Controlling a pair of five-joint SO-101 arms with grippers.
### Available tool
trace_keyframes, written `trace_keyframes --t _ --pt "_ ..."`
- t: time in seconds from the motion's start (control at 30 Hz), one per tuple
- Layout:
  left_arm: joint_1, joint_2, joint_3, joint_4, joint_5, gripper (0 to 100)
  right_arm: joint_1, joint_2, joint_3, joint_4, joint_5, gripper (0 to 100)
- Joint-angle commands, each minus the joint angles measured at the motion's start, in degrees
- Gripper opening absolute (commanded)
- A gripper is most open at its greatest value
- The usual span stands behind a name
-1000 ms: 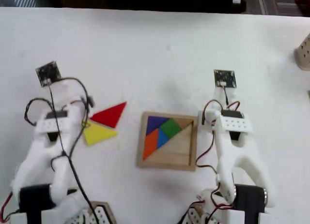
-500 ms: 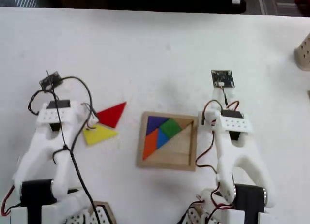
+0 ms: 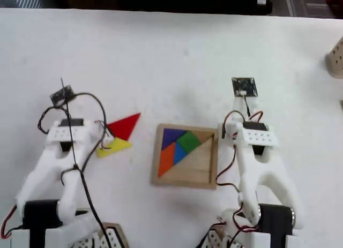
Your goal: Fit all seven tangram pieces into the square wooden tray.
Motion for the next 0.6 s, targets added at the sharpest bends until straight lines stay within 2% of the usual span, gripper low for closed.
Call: trace_keyframes --t 0.0,0.07,0.13,0.23,0.3,0.4,0.57 --pt "0.40 6.73 -3.78 1.14 1.14 22 -0.57 -0.22 -1.58 -0.48 1.58 4.5" --pt "-2.07 10.15 -7.38 3.60 1.93 27 -0.57 -0.22 -1.58 -0.48 1.58 4.5" --pt "-3.65 12.70 -10.64 6.15 3.96 40 -0.57 -0.22 -1.58 -0.48 1.58 4.5" --pt "-1.45 14.37 -12.84 10.81 5.45 61 -0.66 -0.22 -1.58 -0.66 1.58 4.5" --pt "0.22 14.64 -12.75 12.66 6.86 69 -0.66 -0.22 -1.58 -0.66 1.58 4.5" --pt "0.48 14.90 -12.66 12.75 8.00 67 -0.57 -0.22 -1.58 -0.66 1.58 4.5" --pt "0.48 14.90 -12.66 12.75 7.74 55 -0.57 -0.22 -1.58 -0.66 1.58 4.5"
